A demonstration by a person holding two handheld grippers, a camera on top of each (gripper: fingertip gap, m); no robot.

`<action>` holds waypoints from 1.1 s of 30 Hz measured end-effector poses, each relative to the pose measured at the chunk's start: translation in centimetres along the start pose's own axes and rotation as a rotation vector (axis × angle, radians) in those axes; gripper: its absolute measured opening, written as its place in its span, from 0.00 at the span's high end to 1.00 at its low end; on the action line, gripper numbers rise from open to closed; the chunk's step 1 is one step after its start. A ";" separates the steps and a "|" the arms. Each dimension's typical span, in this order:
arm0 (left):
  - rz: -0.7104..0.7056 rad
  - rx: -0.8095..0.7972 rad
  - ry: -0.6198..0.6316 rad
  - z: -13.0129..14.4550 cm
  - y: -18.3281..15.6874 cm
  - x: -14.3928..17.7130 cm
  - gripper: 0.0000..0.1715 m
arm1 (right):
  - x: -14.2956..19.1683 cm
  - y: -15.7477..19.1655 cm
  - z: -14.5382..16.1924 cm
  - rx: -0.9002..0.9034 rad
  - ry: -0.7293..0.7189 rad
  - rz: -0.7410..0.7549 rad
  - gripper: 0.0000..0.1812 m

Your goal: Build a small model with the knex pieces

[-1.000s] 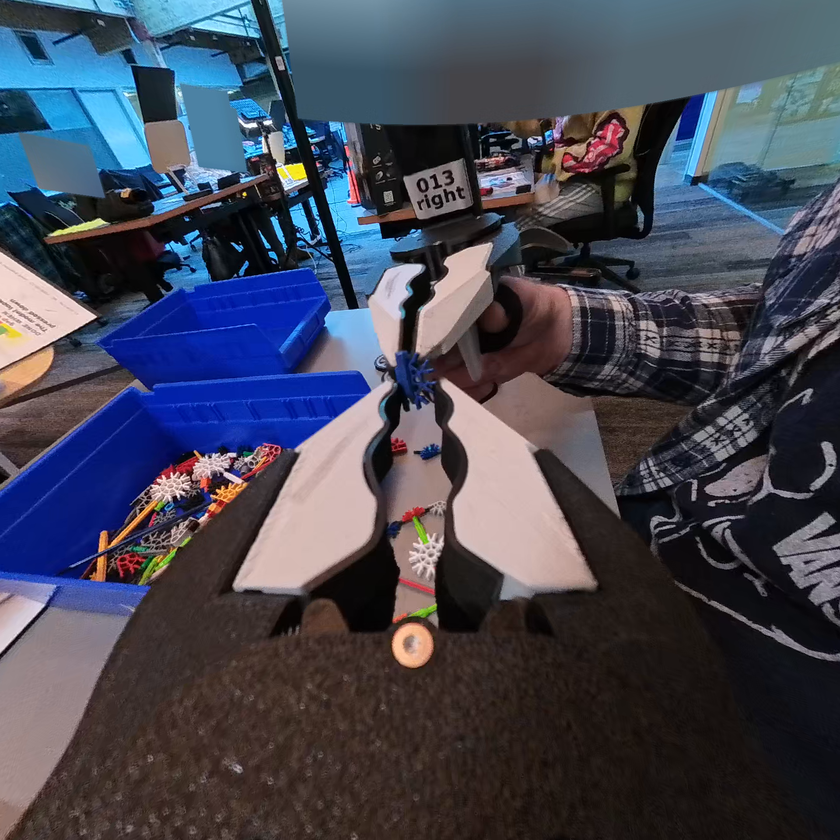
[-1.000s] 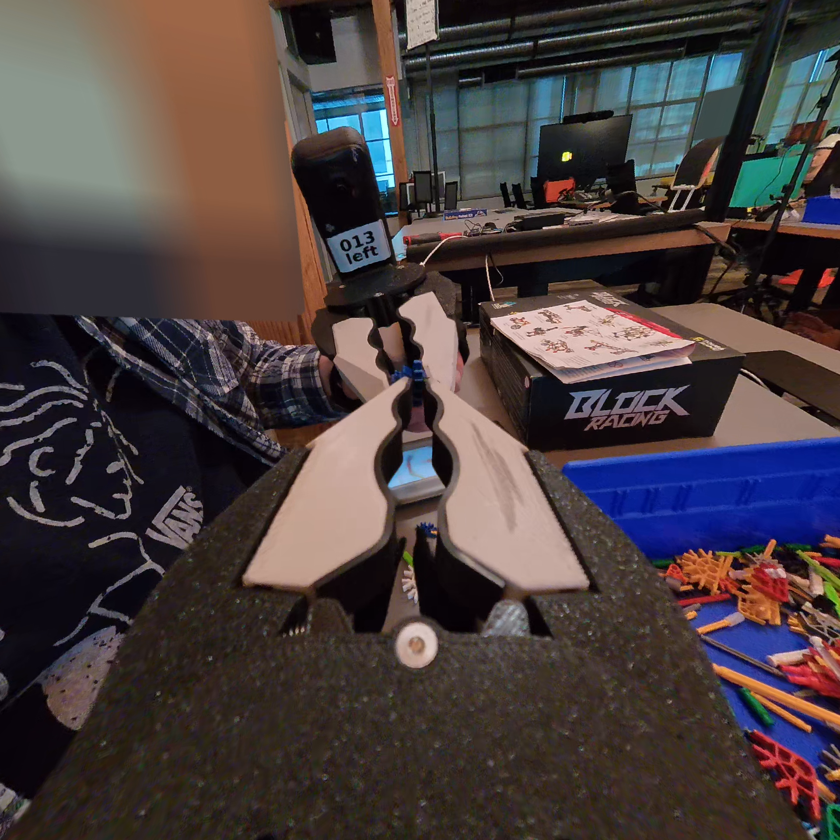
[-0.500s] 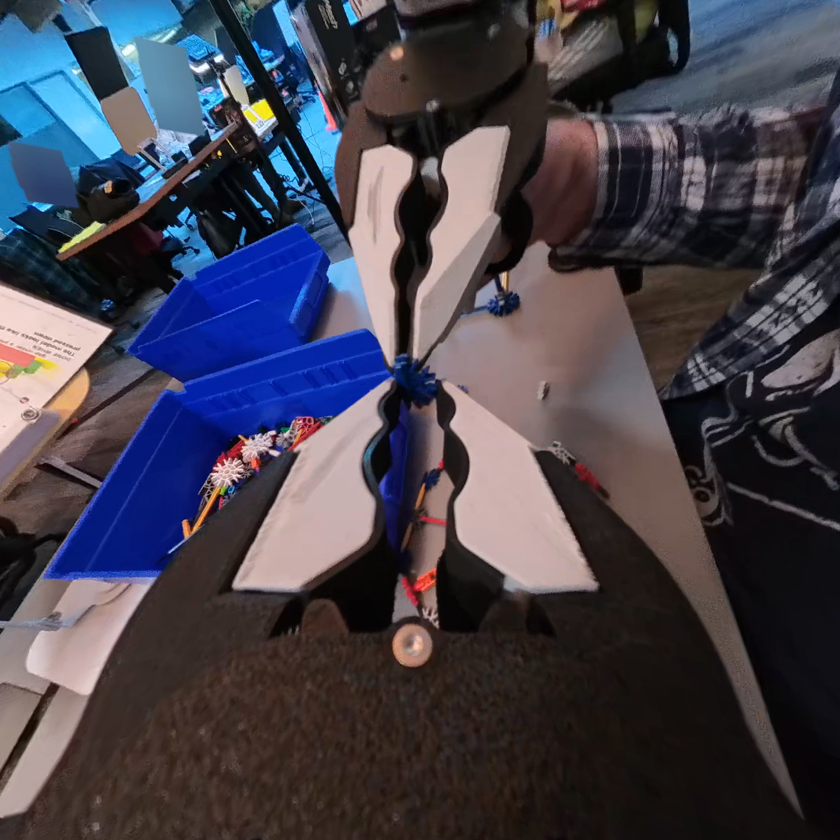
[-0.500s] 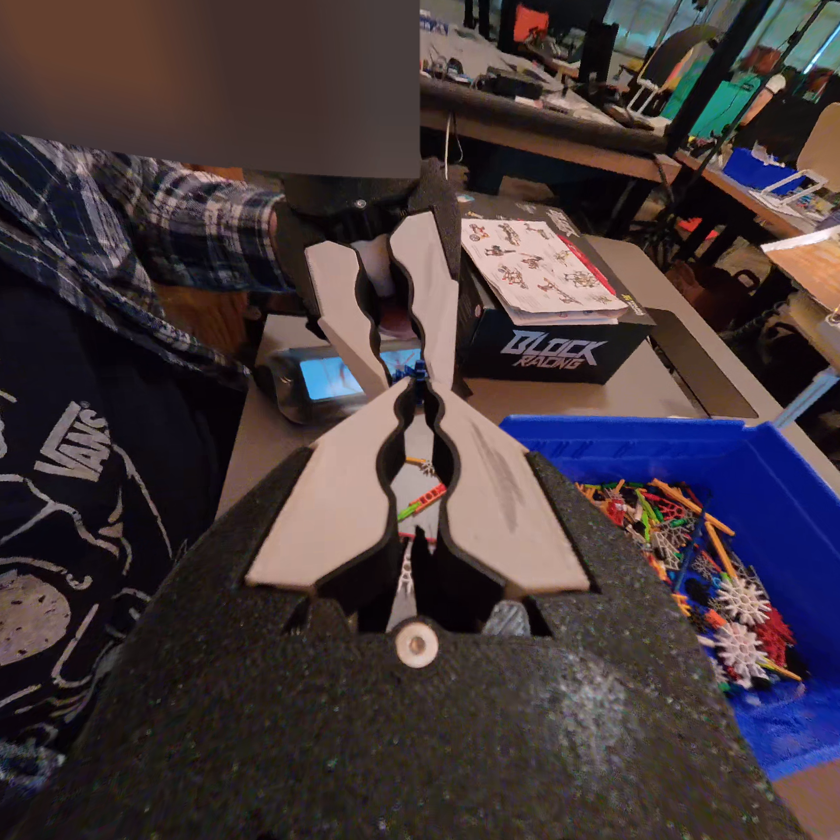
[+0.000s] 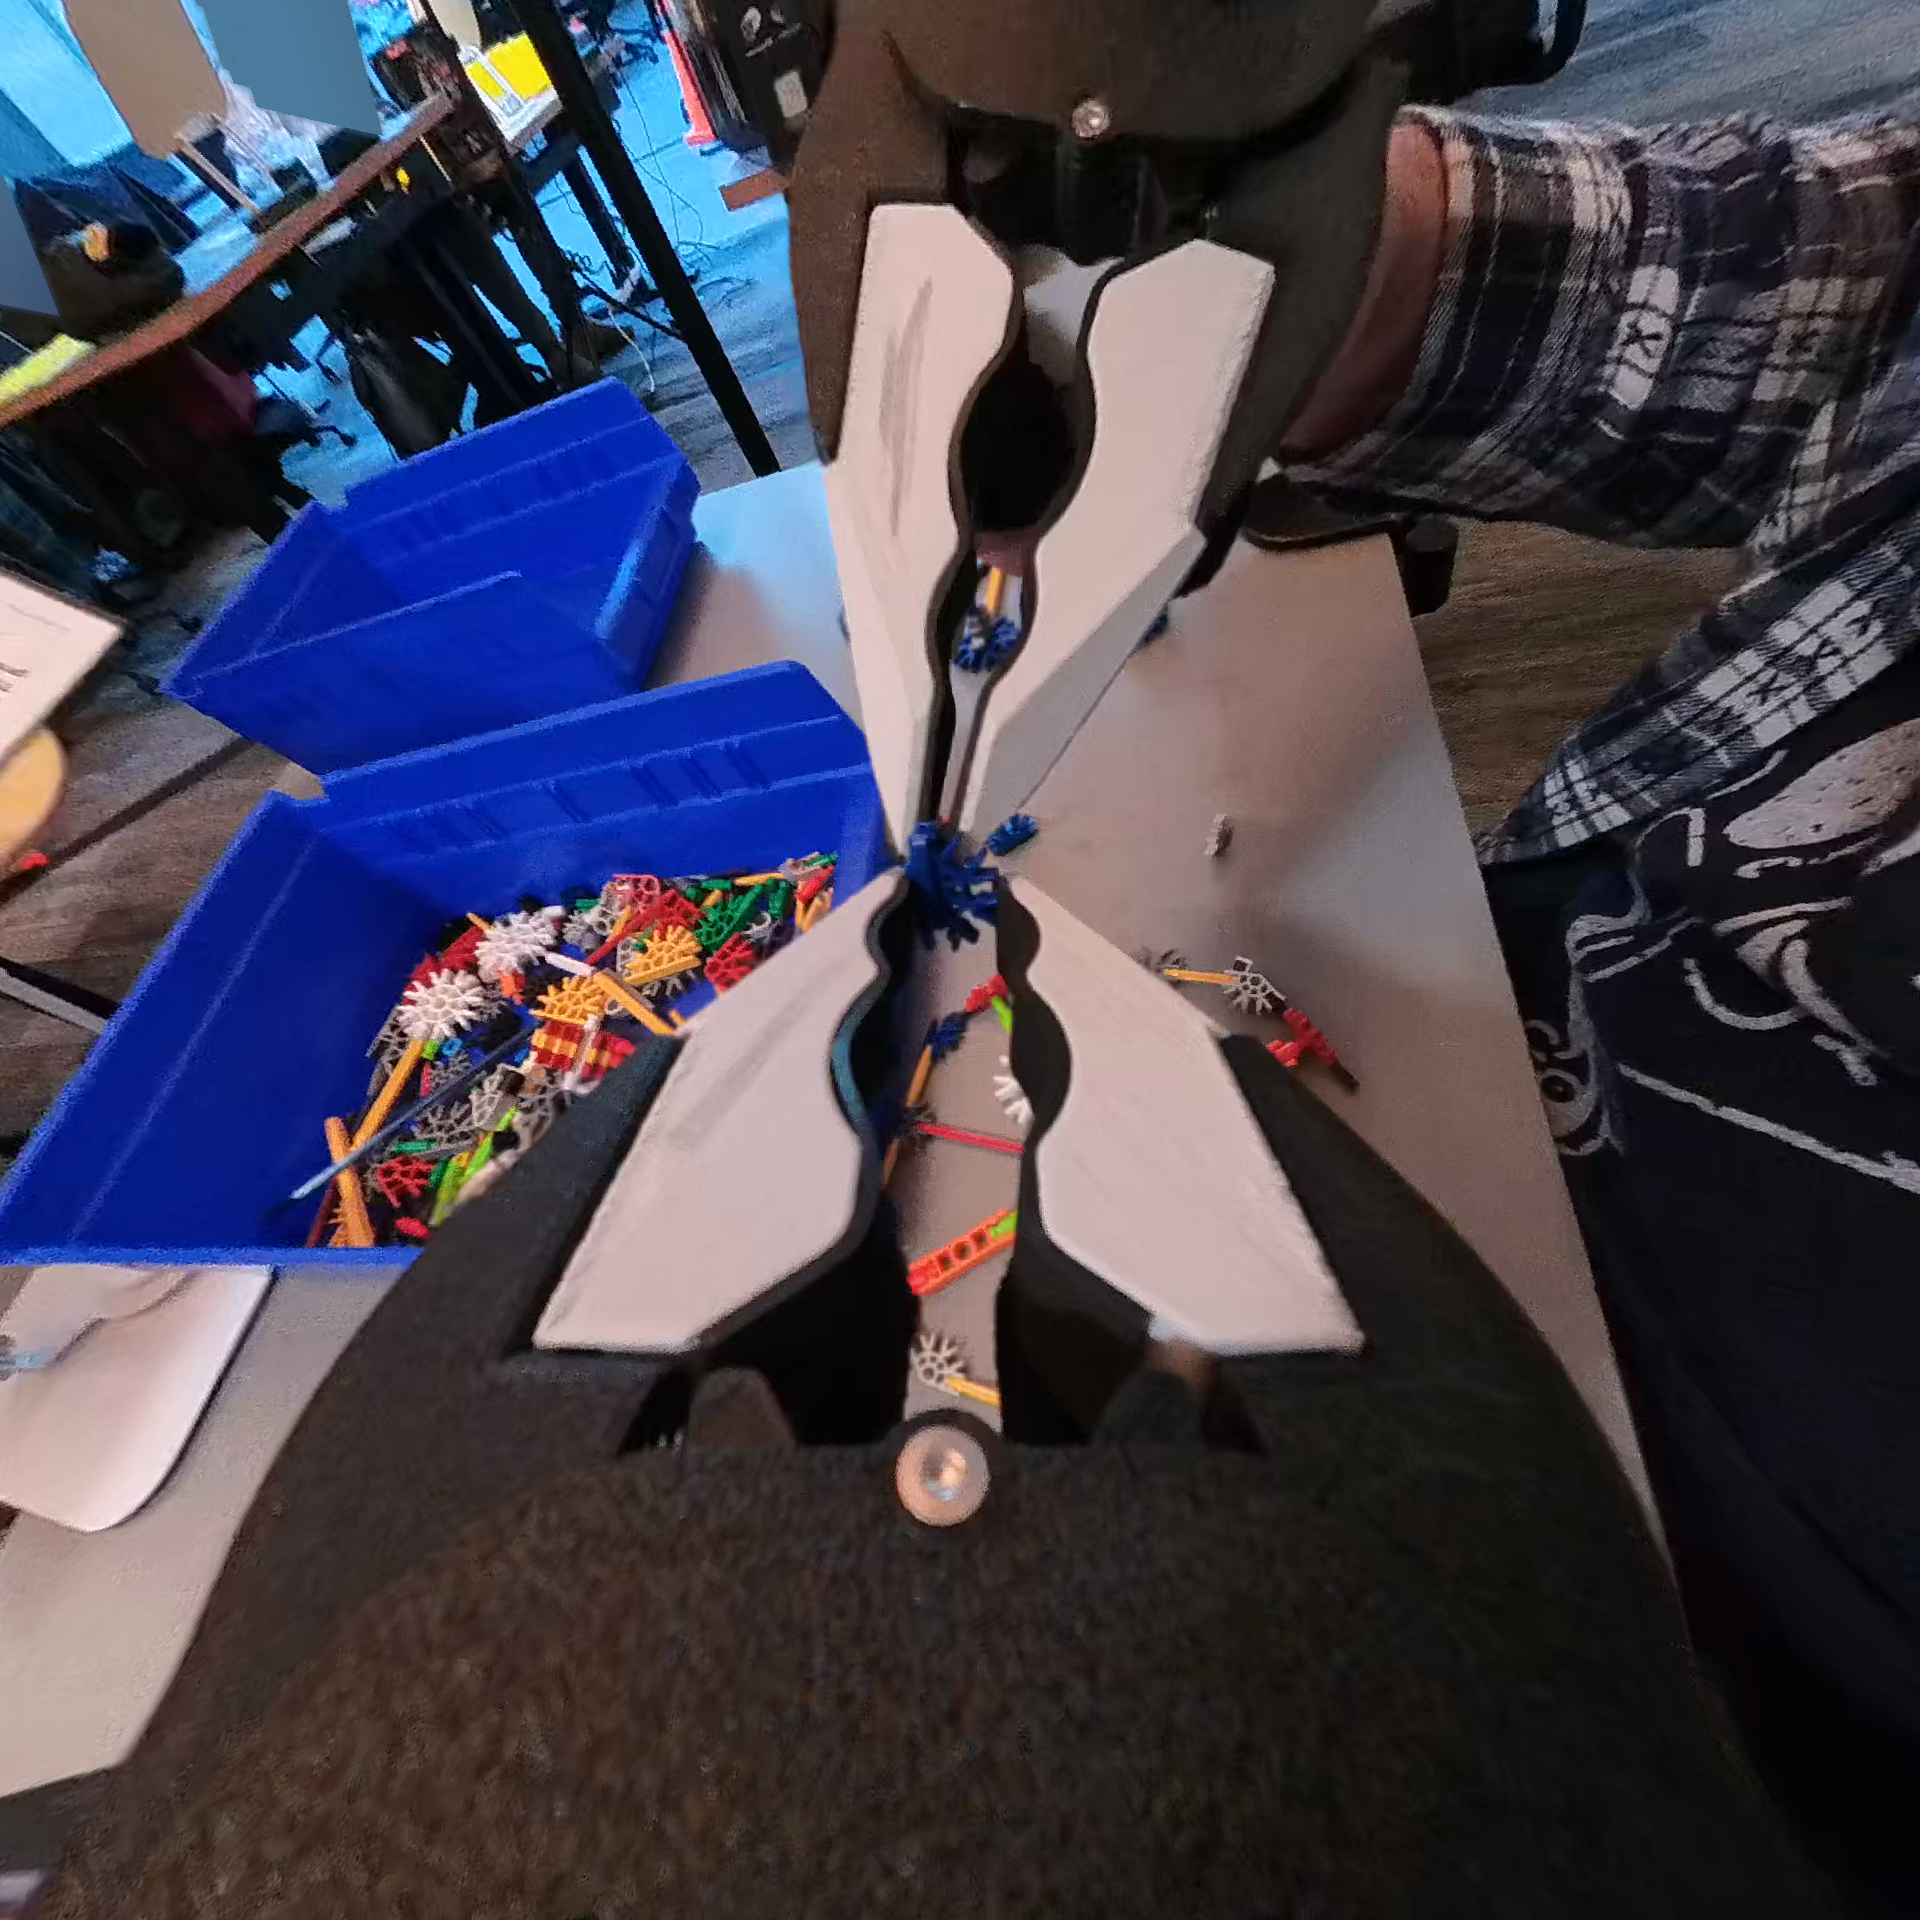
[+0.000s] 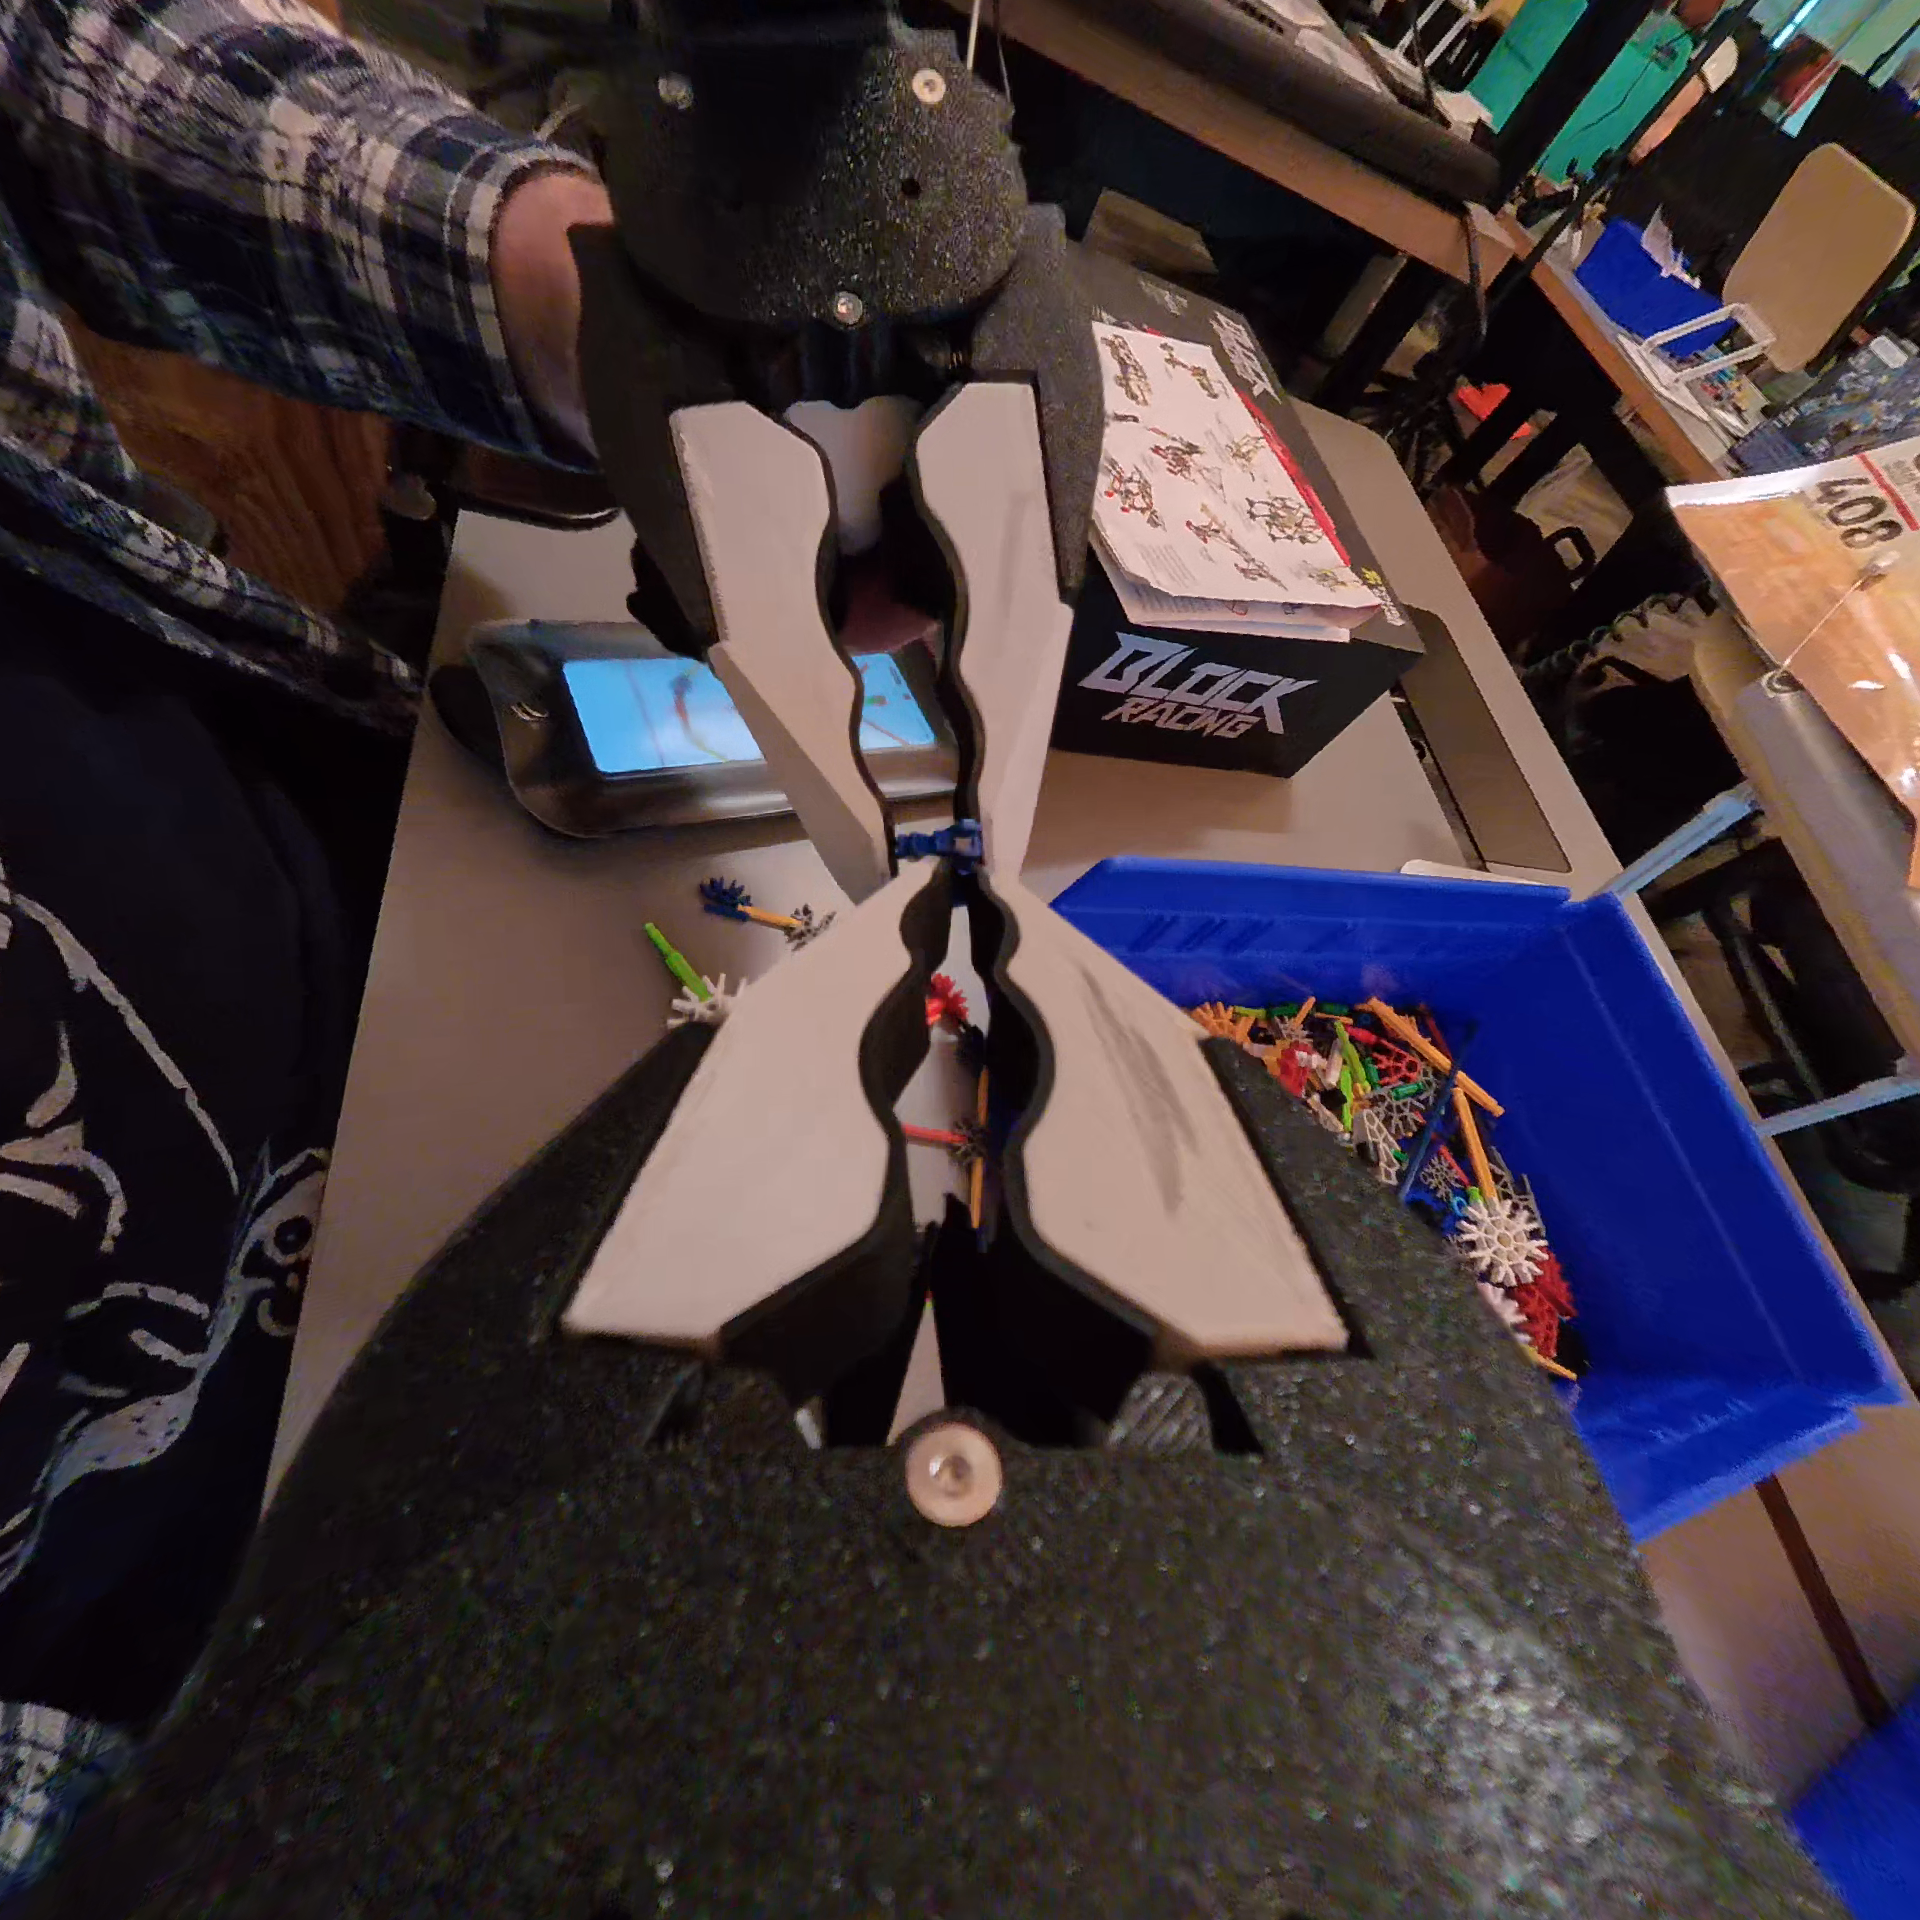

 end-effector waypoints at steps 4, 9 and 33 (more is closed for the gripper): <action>0.009 0.047 0.012 0.1 0.1 -0.2 0.94 | -0.1 0.0 0.3 0.020 0.017 0.029 0.99; -0.039 0.160 -0.042 0.1 1.2 0.0 0.90 | 0.3 0.0 -0.3 0.095 -0.041 0.185 0.99; 0.143 0.562 -0.374 0.7 1.9 -0.3 0.88 | 0.4 3.6 -0.1 0.735 0.113 0.632 0.99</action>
Point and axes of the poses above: each gripper's, where its closed fingertips meet, x back along the fingers, z out of its underside, y = z × x across the jaws, the point moved 10 cm from there along x, back along the fingers, and after that the axes turned 6 degrees about -x, right-handed, at the moved point
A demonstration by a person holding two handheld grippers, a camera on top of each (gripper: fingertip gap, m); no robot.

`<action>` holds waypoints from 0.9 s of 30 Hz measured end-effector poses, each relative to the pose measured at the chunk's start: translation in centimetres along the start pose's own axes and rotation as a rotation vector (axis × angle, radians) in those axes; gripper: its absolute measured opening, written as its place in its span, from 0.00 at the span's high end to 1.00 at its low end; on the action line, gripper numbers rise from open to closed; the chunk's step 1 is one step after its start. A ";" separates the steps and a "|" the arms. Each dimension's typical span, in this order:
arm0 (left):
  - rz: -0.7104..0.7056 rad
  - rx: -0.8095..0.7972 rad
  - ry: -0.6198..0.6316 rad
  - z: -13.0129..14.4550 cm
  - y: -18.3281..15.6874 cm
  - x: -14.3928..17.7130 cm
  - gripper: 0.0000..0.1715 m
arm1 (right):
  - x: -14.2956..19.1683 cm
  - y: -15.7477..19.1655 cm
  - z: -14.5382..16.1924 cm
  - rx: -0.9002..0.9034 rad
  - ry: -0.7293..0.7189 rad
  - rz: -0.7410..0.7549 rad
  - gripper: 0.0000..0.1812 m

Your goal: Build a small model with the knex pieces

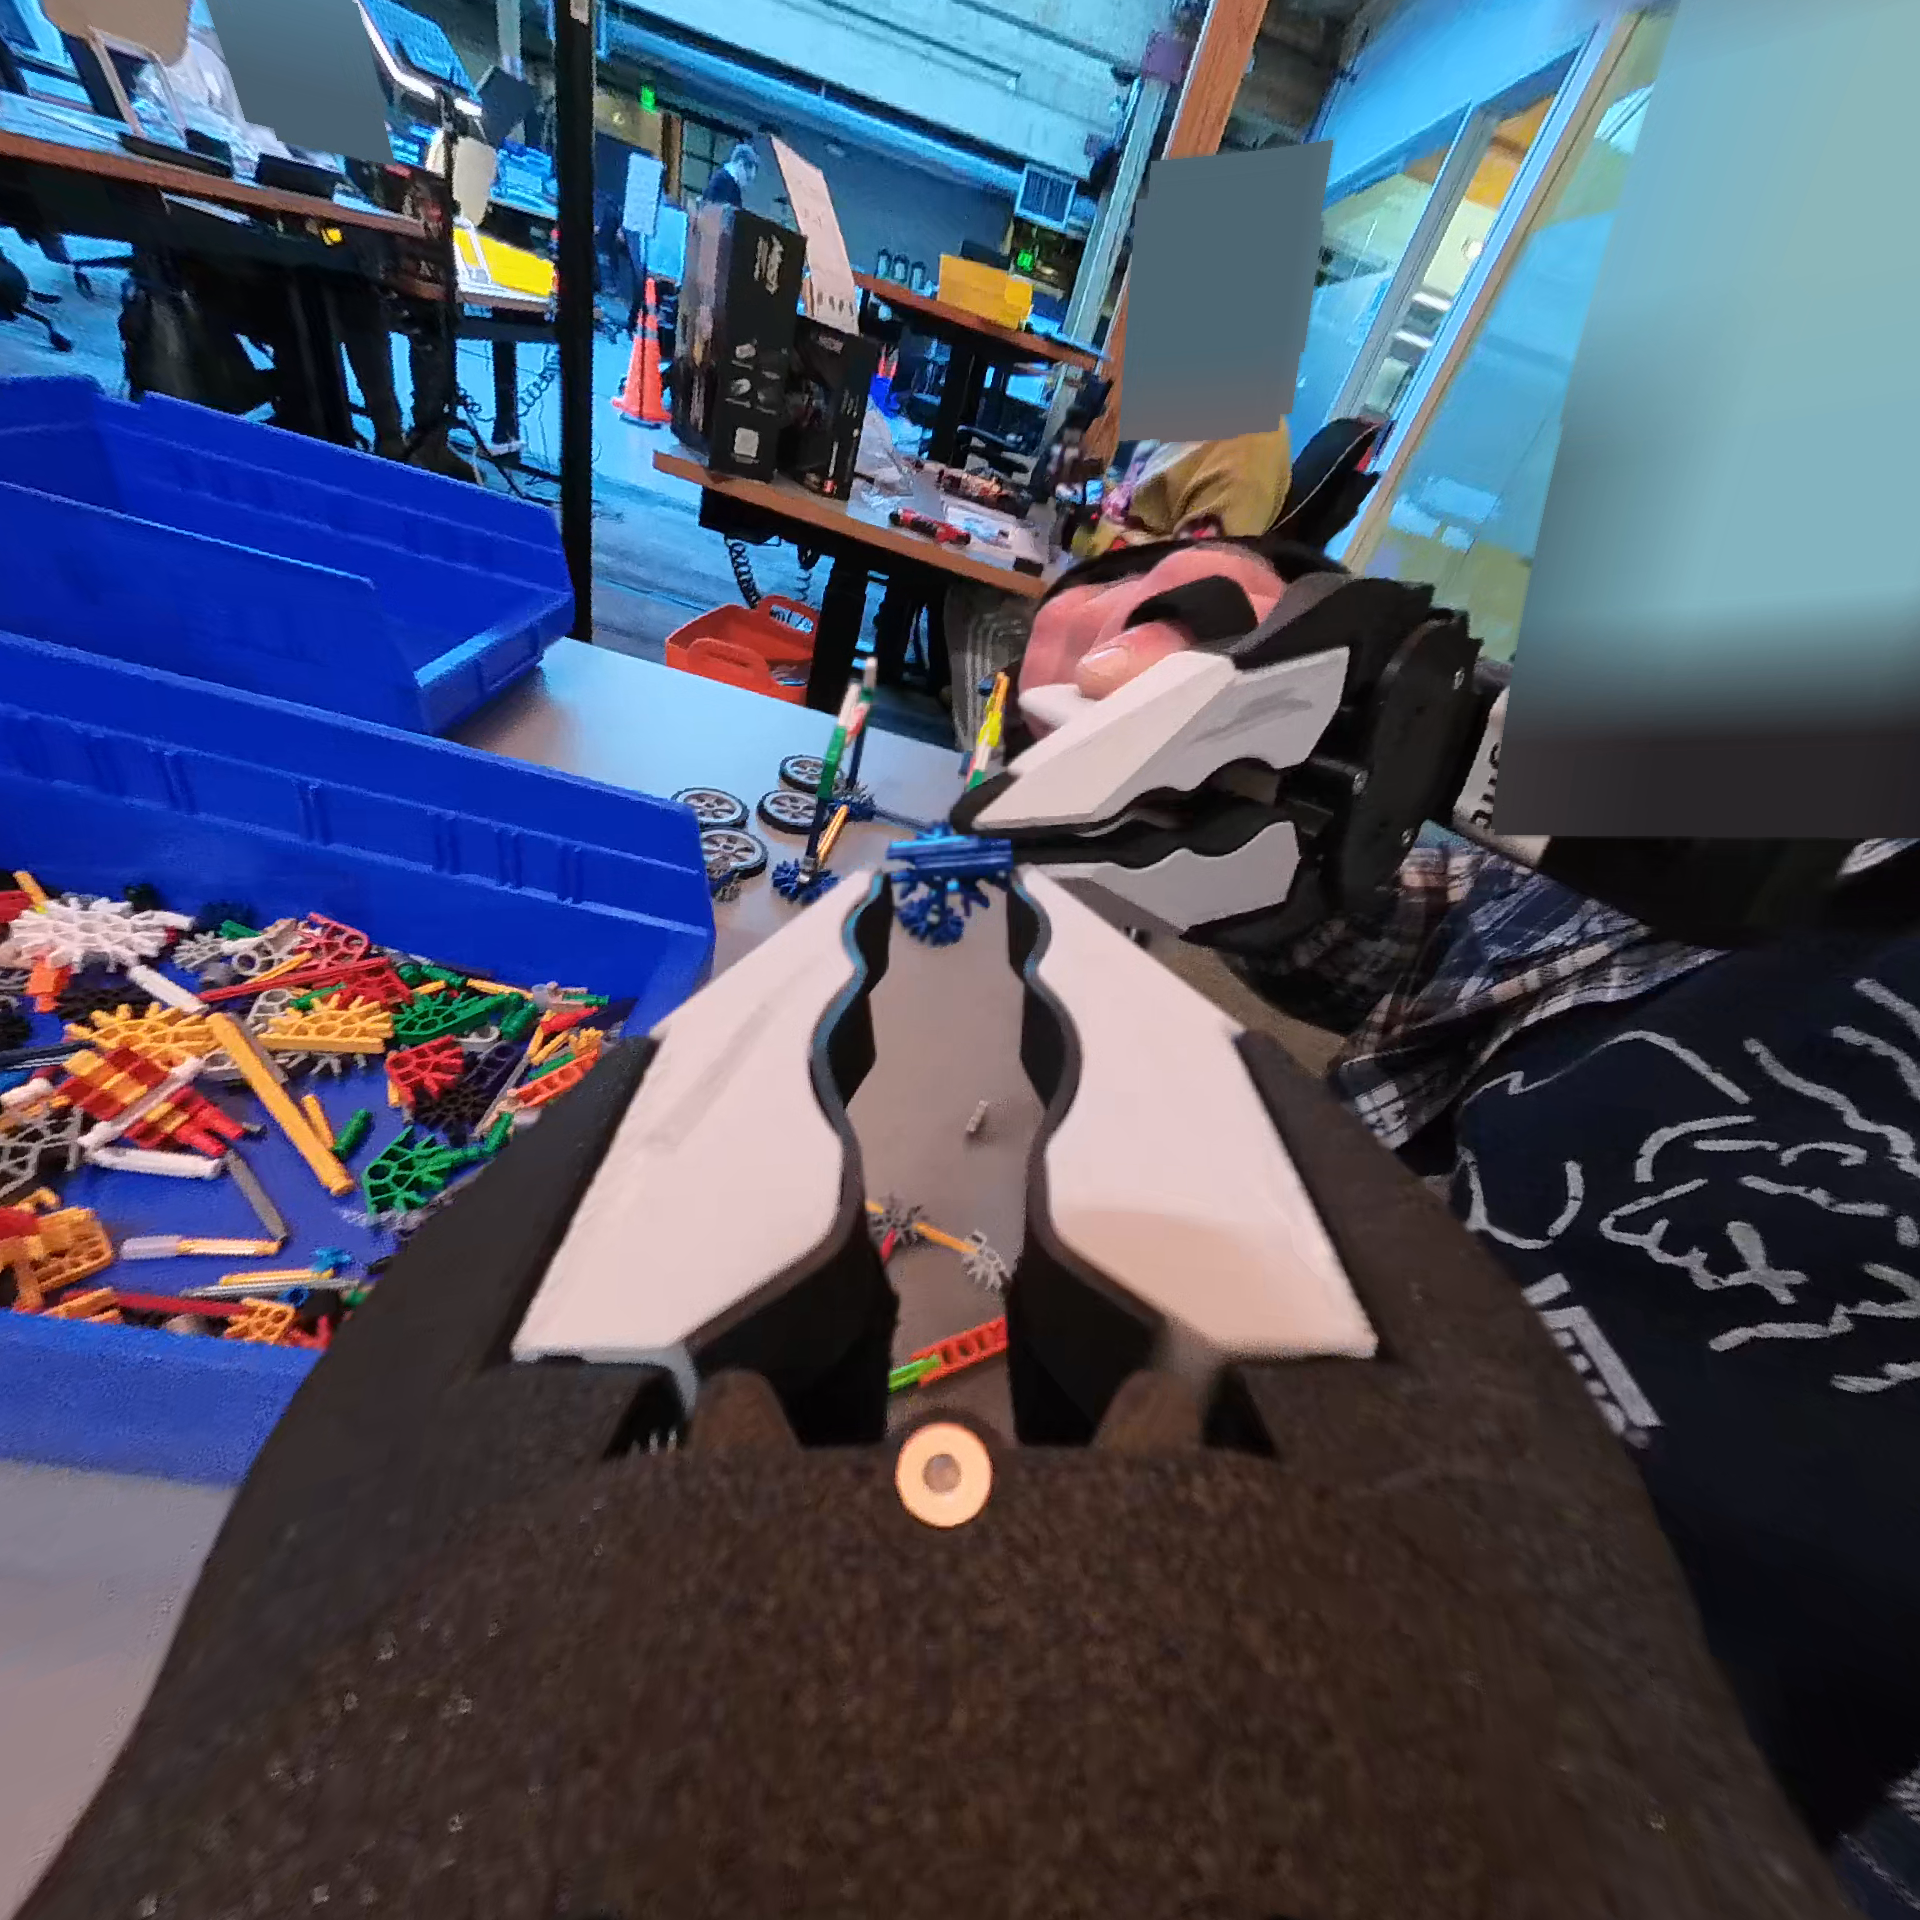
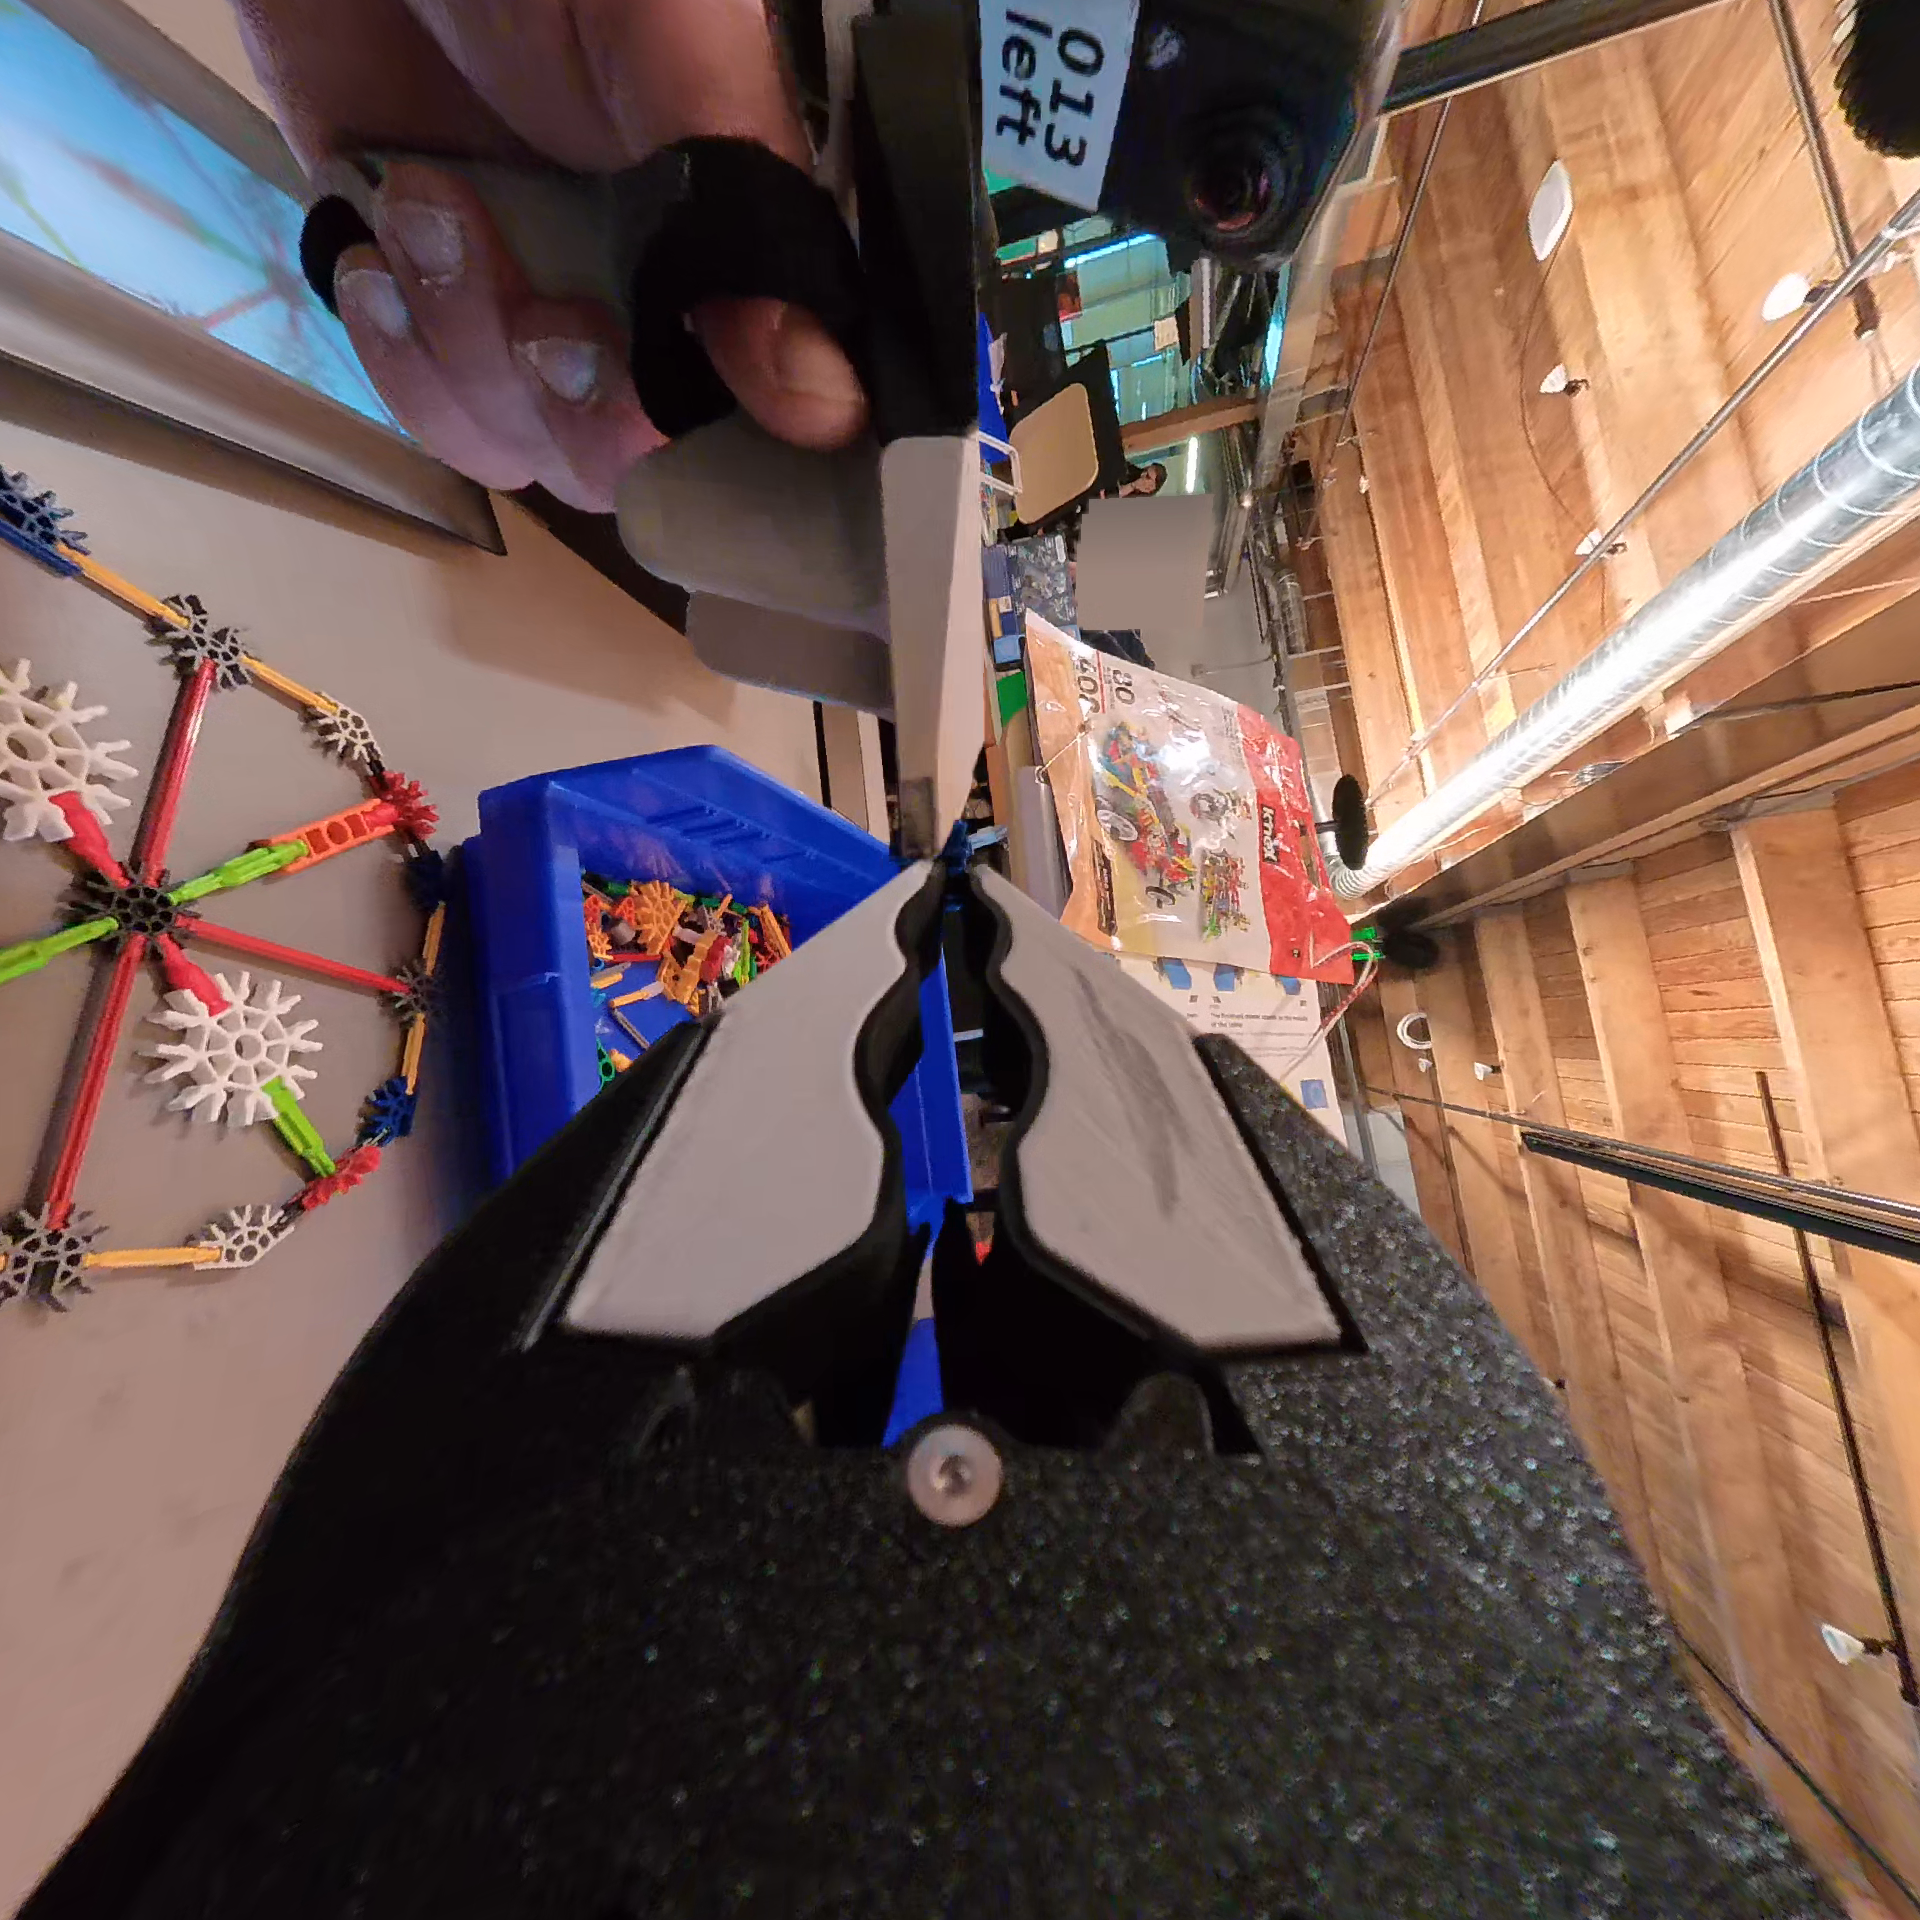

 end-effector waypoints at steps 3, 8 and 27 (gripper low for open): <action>0.015 0.017 -0.019 0.1 0.1 -0.2 0.88 | 0.1 0.0 0.1 0.000 -0.004 0.006 1.00; 0.042 0.050 -0.044 0.0 0.2 -0.5 0.86 | 0.3 0.0 0.2 -0.006 -0.006 0.022 1.00; 0.036 0.092 -0.037 -0.4 0.2 -0.9 0.87 | 0.7 0.4 0.5 -0.031 -0.012 0.055 0.99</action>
Point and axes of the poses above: each gripper's, where its closed fingertips meet, x back along the fingers, z out of its underside, y = z × x across the jaws, the point moved 10 cm from there along x, back along the fingers, and after that the axes turned 6 degrees about -x, right-handed, at the moved point
